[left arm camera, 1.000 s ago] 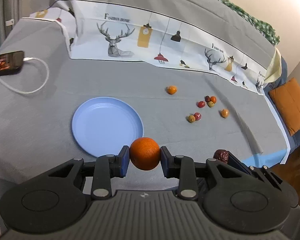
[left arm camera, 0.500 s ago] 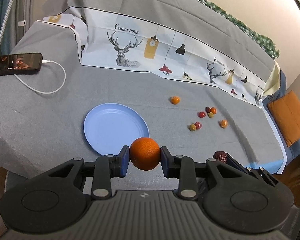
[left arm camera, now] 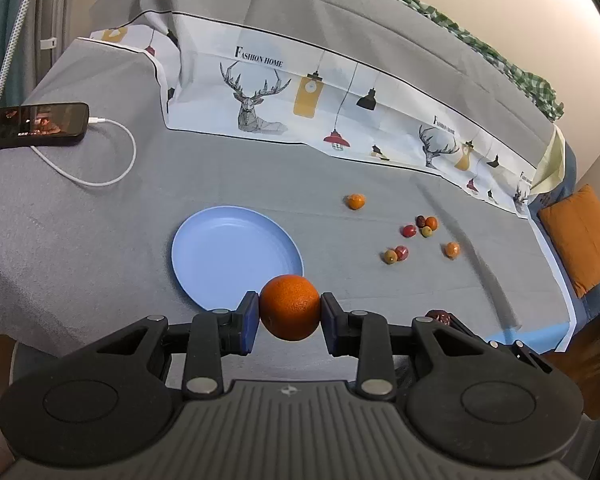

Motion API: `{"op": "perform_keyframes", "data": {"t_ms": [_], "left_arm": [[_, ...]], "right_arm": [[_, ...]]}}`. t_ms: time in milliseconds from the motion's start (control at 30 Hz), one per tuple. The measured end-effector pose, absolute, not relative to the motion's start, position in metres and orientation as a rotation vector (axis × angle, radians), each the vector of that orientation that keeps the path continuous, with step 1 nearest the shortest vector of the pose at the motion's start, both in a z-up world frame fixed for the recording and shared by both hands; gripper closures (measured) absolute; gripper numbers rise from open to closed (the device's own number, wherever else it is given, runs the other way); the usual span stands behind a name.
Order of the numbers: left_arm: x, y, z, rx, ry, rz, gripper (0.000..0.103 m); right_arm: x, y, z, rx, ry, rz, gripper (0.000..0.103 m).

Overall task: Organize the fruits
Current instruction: 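Carry the orange with the left tool while the right tool carries the date to the plate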

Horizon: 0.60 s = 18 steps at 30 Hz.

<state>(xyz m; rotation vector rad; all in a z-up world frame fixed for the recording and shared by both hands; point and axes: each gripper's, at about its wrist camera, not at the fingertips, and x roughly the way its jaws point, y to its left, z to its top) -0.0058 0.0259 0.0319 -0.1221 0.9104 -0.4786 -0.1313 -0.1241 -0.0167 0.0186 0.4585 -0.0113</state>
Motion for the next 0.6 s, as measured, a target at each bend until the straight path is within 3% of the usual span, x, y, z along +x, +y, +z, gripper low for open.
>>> {"op": "perform_keyframes", "data": {"t_ms": [600], "left_arm": [[0.058, 0.025, -0.008, -0.106, 0.970, -0.404, 0.067]], "right_arm": [[-0.064, -0.127, -0.056, 0.064, 0.590, 0.021, 0.077]]}}
